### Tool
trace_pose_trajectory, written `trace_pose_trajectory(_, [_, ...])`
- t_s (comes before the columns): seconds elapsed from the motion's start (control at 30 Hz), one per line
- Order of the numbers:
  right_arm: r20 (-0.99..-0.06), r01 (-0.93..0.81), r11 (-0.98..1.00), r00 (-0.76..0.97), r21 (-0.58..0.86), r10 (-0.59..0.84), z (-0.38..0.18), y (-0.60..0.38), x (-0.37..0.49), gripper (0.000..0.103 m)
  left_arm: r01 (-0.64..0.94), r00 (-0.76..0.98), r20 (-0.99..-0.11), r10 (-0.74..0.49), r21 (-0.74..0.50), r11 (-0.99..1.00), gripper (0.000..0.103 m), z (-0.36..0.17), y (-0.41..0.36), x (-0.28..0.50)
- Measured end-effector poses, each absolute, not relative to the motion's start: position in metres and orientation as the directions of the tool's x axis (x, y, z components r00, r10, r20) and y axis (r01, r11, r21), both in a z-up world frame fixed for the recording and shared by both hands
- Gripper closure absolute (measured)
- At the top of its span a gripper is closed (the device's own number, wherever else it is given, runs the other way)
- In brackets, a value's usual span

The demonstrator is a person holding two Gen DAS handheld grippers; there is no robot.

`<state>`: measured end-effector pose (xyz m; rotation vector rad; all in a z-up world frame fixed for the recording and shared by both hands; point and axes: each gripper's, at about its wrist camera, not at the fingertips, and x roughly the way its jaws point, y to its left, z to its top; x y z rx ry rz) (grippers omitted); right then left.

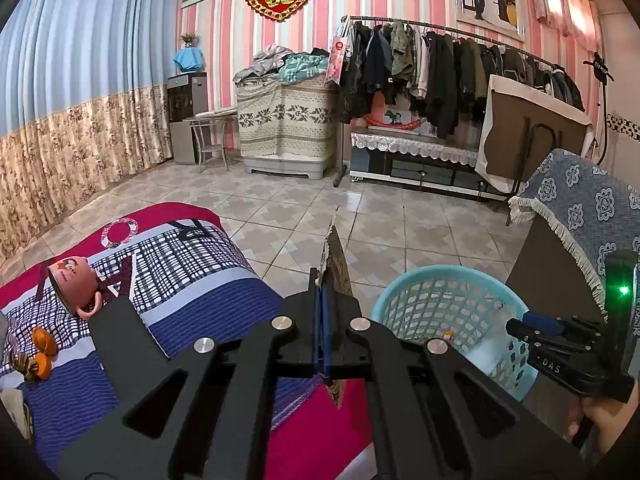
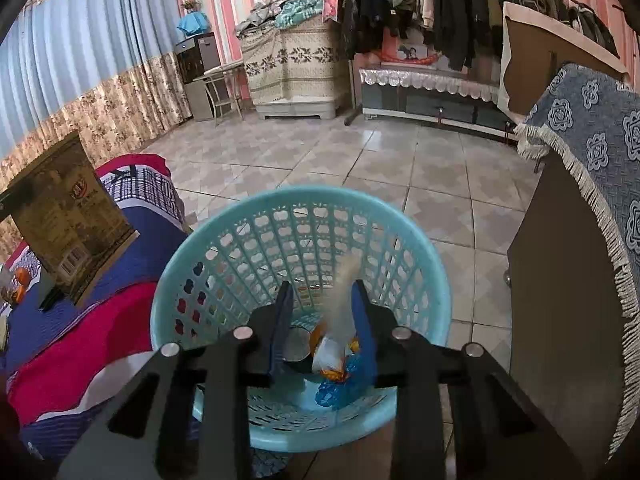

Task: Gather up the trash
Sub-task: 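Open the right tool to drop the white card into the wastebasket, then lower the newspaper into the wastebasket and open the left tool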

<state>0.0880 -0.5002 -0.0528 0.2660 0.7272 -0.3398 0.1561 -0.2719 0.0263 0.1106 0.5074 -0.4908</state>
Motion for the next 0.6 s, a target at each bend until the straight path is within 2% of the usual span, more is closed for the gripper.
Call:
trace_pose_trajectory(0.1, [-0.691, 0.378, 0.917, 0.697, 0.125, -0.193, -0.0552, -0.4986, 0.0897, 0.078, 0.477, 0.761, -0.493, -0.421, -0.016, 0.879, 0.103, 0.0254, -0.2732, 0.1563])
trace_pose_trajectory(0.47, [-0.686, 0.374, 0.918, 0.702, 0.128, -0.190, -0.0539, -0.4947, 0.0905, 0.078, 0.475, 0.758, -0.501, -0.418, -0.017, 0.880, 0.103, 0.0215, -0.2735, 0.1572])
trace_pose_trajectory(0.53, [-0.681, 0.383, 0.916, 0.704, 0.123, -0.202, -0.0527, -0.4943, 0.0899, 0.077, 0.475, 0.758, -0.500, -0.419, -0.016, 0.880, 0.103, 0.0212, -0.2737, 0.1573])
trace_pose_trajectory(0.6, [-0.679, 0.396, 0.911, 0.702, 0.120, -0.216, -0.0520, -0.4950, 0.0896, 0.065, 0.476, 0.758, -0.499, -0.419, -0.015, 0.879, 0.103, 0.0206, -0.2737, 0.1572])
